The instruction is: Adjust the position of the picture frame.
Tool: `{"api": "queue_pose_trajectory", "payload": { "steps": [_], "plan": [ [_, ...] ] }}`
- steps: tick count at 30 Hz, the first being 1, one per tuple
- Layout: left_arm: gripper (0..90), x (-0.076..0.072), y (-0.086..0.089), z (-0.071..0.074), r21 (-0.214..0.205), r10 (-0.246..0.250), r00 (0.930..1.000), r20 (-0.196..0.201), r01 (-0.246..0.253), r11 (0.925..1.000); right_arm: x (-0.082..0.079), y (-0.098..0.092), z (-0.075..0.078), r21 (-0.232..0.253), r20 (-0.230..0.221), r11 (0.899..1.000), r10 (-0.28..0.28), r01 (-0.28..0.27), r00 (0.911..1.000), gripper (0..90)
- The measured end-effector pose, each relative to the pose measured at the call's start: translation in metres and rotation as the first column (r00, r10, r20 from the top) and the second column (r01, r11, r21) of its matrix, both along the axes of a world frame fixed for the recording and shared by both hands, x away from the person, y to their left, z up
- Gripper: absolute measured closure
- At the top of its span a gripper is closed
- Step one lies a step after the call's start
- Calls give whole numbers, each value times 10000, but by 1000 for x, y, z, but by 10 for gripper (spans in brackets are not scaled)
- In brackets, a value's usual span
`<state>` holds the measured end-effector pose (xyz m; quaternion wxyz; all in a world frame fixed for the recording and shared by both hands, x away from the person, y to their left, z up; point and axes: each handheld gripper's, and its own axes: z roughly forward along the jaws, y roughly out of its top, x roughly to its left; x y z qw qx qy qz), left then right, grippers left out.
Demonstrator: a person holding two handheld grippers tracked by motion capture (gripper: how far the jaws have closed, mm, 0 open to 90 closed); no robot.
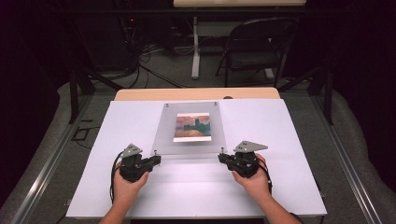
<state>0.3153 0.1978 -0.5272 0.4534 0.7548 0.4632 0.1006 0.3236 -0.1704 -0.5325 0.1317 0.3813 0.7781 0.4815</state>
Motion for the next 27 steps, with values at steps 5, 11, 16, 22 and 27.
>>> {"api": "queue_pose_trajectory", "payload": {
  "steps": [5, 11, 16, 22, 27],
  "plan": [
    [852, 3, -10, 1, -26, -178, 9998, 31, 178, 9998, 1, -10, 2, -146, 1, 9993, -354, 354, 9994, 851],
    [852, 8, -18, 2, -135, -270, 9996, 30, 270, 9995, 3, -19, 4, -143, 111, 9981, -603, 605, 9981, 850],
    [852, 12, -23, 0, -154, -324, 9995, 36, 324, 9994, 5, -23, 3, -132, 54, 9971, -751, 752, 9972, 852],
    [851, 17, -22, -3, -55, -277, 9996, -11, 277, 9996, 7, -22, 1, -175, 17, 9967, -792, 792, 9969, 852],
    [850, 17, -22, -6, 87, -238, 9997, -87, 239, 9997, 7, -19, -2, -460, -58, 9966, -682, 679, 9977, 851]
  ]
}}
